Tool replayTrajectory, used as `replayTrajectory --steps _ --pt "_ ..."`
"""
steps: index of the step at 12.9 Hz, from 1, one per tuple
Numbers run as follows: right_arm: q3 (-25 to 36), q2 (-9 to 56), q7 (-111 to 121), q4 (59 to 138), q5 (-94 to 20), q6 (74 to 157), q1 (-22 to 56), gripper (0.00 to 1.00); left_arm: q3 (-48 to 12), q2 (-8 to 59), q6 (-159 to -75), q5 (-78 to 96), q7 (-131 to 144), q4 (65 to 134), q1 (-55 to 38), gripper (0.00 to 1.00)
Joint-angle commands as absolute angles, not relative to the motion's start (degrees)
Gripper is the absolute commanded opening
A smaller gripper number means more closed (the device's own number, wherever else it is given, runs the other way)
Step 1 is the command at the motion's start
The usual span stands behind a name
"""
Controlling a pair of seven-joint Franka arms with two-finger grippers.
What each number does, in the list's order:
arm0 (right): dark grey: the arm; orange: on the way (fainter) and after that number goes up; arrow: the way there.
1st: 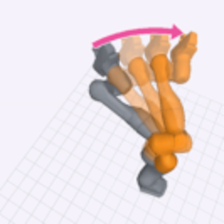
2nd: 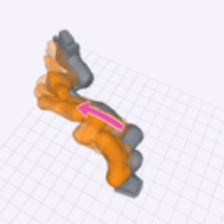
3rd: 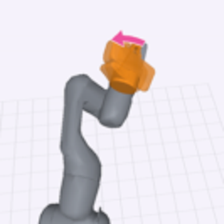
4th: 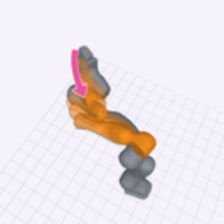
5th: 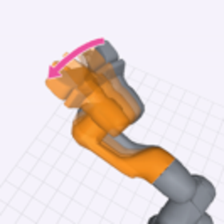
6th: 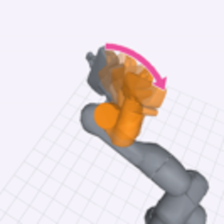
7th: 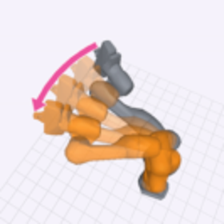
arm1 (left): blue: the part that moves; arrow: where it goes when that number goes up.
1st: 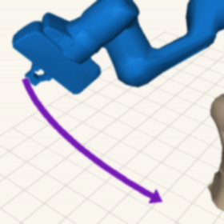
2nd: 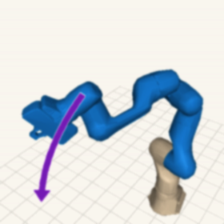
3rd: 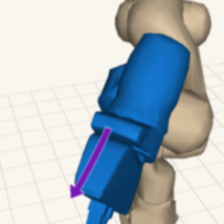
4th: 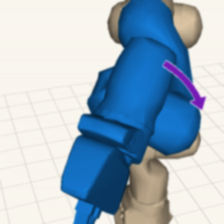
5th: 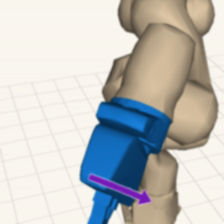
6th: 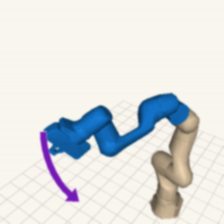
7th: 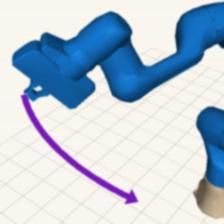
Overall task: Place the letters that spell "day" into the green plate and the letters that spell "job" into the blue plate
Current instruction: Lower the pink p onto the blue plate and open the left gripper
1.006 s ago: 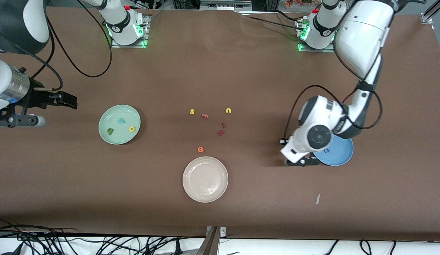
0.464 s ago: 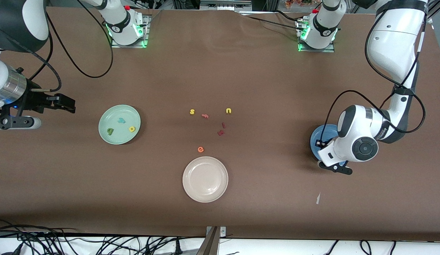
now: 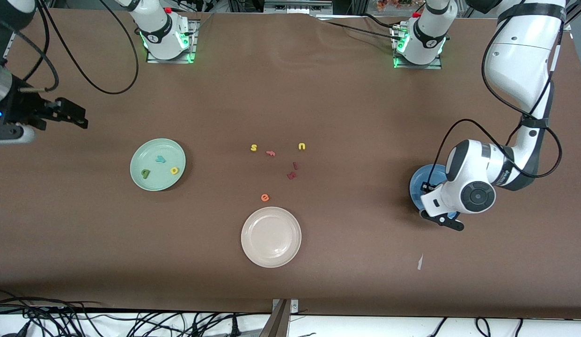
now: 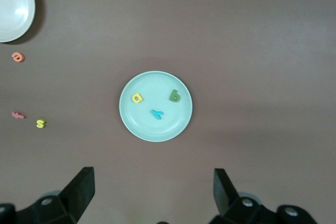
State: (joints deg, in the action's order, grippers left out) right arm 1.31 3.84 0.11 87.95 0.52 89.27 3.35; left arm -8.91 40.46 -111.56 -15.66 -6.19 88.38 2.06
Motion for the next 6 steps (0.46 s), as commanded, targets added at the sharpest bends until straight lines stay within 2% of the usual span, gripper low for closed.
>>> replayTrajectory --steps 1,6 --pt "-1.6 -1.1 0.8 94.9 1.1 92.0 -1.8 1.0 -9.5 37.7 -109.1 -16.0 -7.4 87.5 3.3 1.0" --pt "-1.3 0.6 -0.1 93.7 -1.3 92.5 -1.8 1.0 -9.6 30.7 -97.7 -14.2 -7.6 84.7 4.8 1.0"
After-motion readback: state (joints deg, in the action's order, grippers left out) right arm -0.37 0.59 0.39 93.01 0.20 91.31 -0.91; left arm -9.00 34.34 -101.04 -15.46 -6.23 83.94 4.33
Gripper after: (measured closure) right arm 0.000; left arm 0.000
